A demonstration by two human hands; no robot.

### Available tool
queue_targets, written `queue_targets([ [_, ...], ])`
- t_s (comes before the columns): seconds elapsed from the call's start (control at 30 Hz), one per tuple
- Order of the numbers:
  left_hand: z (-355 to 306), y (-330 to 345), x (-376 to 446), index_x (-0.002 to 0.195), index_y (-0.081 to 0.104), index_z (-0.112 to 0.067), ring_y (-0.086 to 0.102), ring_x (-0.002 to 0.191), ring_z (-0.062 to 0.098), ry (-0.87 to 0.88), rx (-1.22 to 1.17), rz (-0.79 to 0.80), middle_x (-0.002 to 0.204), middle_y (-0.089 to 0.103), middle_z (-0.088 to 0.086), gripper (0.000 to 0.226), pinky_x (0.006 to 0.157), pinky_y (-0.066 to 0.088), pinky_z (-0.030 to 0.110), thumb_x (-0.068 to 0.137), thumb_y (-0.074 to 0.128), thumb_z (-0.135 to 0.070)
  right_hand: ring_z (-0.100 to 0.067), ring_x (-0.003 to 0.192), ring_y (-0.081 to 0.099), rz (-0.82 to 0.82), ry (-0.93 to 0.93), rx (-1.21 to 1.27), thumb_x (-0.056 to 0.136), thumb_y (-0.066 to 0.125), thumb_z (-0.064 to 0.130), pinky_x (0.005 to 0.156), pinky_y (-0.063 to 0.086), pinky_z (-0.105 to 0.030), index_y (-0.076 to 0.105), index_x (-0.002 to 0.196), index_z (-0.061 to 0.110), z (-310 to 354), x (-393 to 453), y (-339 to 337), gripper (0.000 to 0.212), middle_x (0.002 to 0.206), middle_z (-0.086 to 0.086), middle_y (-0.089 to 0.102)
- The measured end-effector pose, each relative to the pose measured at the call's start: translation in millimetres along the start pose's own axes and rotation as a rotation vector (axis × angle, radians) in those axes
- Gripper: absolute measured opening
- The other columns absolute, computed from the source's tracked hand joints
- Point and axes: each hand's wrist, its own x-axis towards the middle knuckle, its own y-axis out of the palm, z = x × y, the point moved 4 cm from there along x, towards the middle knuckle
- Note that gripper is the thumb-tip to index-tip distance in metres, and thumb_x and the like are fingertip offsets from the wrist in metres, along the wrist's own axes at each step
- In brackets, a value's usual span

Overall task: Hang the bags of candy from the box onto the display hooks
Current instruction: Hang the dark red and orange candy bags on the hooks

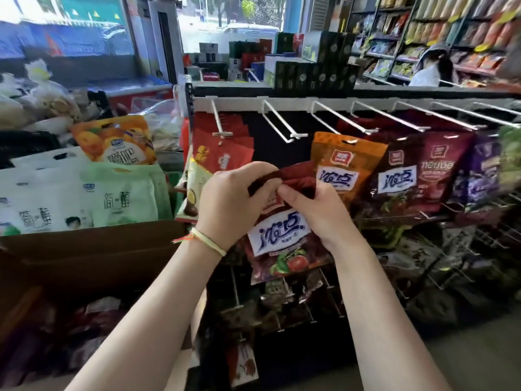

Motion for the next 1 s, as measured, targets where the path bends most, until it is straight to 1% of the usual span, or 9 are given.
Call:
queue_targets([
  [0.17, -8.6, 76.8, 10.2, 0.093, 0.071, -0.017, 0.069, 0.085, 0.002, -0.321, -0.267, -0.067, 0.088, 0.071, -0.013, 0.011, 0.077, 0.053, 0.017, 0.085, 0.079, -0.017, -0.022, 0.094, 0.075, -0.172, 0.058, 0.145, 0.092, 0.070, 0.017, 0.083, 0.058, -0.036, 0.075, 0.096, 0.019, -22.6, 12.3, -88.1, 0.006, 0.098, -0.002, 0.078],
  [0.27, -3.7, 122.5, 16.6, 0.088, 0.076, -0.014, 0.073, 0.088, 0.018, -0.686, -0.704, -0.069, 0.092, 0.077, 0.007, 0.003, 0.083, 0.060, 0.037, 0.090, 0.074, -0.016, -0.021, 0.095, 0.075, -0.239, 0.090, 0.233, 0.093, 0.070, 0.016, 0.080, 0.059, -0.036, 0.073, 0.099, 0.022, -33.3, 23.8, -127.6, 0.009, 0.099, 0.000, 0.078],
  [0.33, -2.3, 149.3, 23.9, 0.091, 0.076, -0.008, 0.073, 0.089, 0.027, -0.776, -0.799, -0.081, 0.096, 0.077, 0.014, 0.010, 0.083, 0.060, 0.045, 0.092, 0.072, -0.017, -0.022, 0.093, 0.075, -0.270, 0.090, 0.240, 0.092, 0.071, 0.014, 0.081, 0.060, -0.038, 0.074, 0.095, 0.024, -35.9, 34.7, -147.2, 0.011, 0.098, -0.001, 0.078],
  [0.4, -6.2, 169.2, 33.8, 0.093, 0.074, -0.001, 0.074, 0.089, 0.030, -0.812, -0.819, -0.117, 0.096, 0.076, 0.018, 0.017, 0.081, 0.060, 0.045, 0.093, 0.071, -0.018, -0.024, 0.095, 0.075, -0.292, 0.071, 0.234, 0.091, 0.072, 0.017, 0.088, 0.059, -0.044, 0.078, 0.085, 0.029, -35.5, 46.8, -162.1, 0.015, 0.098, -0.002, 0.078],
  [0.5, -8.9, 186.8, 49.4, 0.094, 0.073, 0.001, 0.073, 0.087, 0.029, -0.832, -0.814, -0.187, 0.095, 0.076, 0.019, 0.019, 0.080, 0.062, 0.044, 0.093, 0.071, -0.018, -0.022, 0.091, 0.075, -0.322, 0.030, 0.211, 0.093, 0.071, 0.024, 0.086, 0.060, -0.040, 0.077, 0.079, 0.025, -33.4, 64.4, -178.2, 0.015, 0.092, -0.001, 0.078],
  [0.67, -5.9, 203.0, 65.2, 0.089, 0.074, -0.007, 0.073, 0.083, 0.025, -0.830, -0.811, -0.278, 0.091, 0.076, 0.014, 0.010, 0.075, 0.060, 0.037, 0.093, 0.071, -0.016, -0.017, 0.087, 0.074, -0.365, -0.052, 0.095, 0.095, 0.069, 0.028, 0.085, 0.061, -0.036, 0.071, 0.085, 0.020, -35.2, 89.8, -189.0, 0.013, 0.084, 0.003, 0.076],
  [0.8, 3.0, 209.7, 62.8, 0.092, 0.075, -0.006, 0.074, 0.092, 0.035, -0.844, -0.730, -0.304, 0.095, 0.076, 0.017, 0.016, 0.081, 0.061, 0.046, 0.092, 0.071, -0.021, -0.016, 0.088, 0.073, -0.366, -0.078, 0.032, 0.095, 0.067, 0.028, 0.085, 0.060, -0.036, 0.072, 0.086, 0.022, -44.5, 100.2, -186.9, 0.012, 0.088, 0.001, 0.076],
  [0.9, 8.4, 211.1, 59.0, 0.093, 0.074, -0.004, 0.073, 0.091, 0.031, -0.858, -0.650, -0.341, 0.096, 0.076, 0.018, 0.018, 0.085, 0.061, 0.047, 0.093, 0.070, -0.021, -0.011, 0.085, 0.072, -0.351, -0.140, -0.062, 0.097, 0.066, 0.029, 0.081, 0.060, -0.033, 0.071, 0.089, 0.021, -49.5, 103.3, -185.4, 0.012, 0.087, 0.003, 0.075],
  [1.0, 13.2, 211.4, 60.2, 0.091, 0.075, -0.008, 0.071, 0.097, 0.037, -0.835, -0.604, -0.353, 0.098, 0.075, 0.019, 0.015, 0.088, 0.059, 0.052, 0.092, 0.072, -0.023, -0.013, 0.089, 0.070, -0.370, -0.169, -0.135, 0.096, 0.065, 0.033, 0.085, 0.059, -0.039, 0.071, 0.098, 0.013, -53.3, 107.2, -182.7, 0.021, 0.092, 0.001, 0.074],
])
